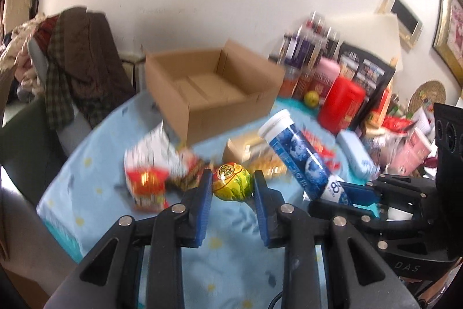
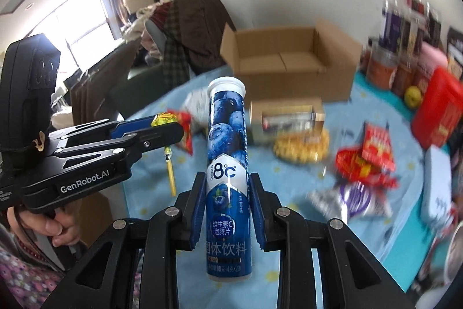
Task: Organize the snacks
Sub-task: 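Lift the lollipop and vitamin tube and carry both over the cardboard box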
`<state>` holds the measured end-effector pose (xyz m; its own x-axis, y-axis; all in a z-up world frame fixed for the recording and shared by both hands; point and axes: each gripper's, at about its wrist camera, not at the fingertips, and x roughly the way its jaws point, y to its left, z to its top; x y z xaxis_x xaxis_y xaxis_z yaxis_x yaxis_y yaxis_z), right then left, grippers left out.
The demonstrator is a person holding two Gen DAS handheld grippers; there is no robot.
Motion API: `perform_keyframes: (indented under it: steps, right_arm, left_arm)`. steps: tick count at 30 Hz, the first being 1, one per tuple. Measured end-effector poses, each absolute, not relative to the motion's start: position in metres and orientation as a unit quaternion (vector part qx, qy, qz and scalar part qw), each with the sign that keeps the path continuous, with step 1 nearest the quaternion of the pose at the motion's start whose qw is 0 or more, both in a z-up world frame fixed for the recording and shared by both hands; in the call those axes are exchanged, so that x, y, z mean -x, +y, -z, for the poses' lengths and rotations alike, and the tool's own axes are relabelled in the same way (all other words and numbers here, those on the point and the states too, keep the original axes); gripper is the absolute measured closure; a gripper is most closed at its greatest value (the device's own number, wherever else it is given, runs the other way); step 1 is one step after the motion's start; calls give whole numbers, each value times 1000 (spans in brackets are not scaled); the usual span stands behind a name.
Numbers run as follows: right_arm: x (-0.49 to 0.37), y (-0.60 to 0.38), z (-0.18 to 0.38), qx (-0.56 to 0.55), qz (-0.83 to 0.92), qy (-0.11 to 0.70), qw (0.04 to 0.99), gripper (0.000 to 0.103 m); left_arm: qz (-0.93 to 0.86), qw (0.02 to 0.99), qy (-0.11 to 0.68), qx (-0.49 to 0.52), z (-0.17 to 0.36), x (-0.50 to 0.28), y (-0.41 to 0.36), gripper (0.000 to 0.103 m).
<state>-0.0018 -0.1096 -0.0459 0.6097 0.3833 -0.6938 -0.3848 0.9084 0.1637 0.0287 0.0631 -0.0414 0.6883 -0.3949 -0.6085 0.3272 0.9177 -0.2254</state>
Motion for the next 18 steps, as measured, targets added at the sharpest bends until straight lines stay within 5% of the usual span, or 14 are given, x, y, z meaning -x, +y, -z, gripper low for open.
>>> perform_keyframes:
  steps: [18]
  right_arm:
    - [-121,-117,-25,33,-203,321,924,74]
  left_arm:
    - [204,939,274,36,-19,-148,46,76]
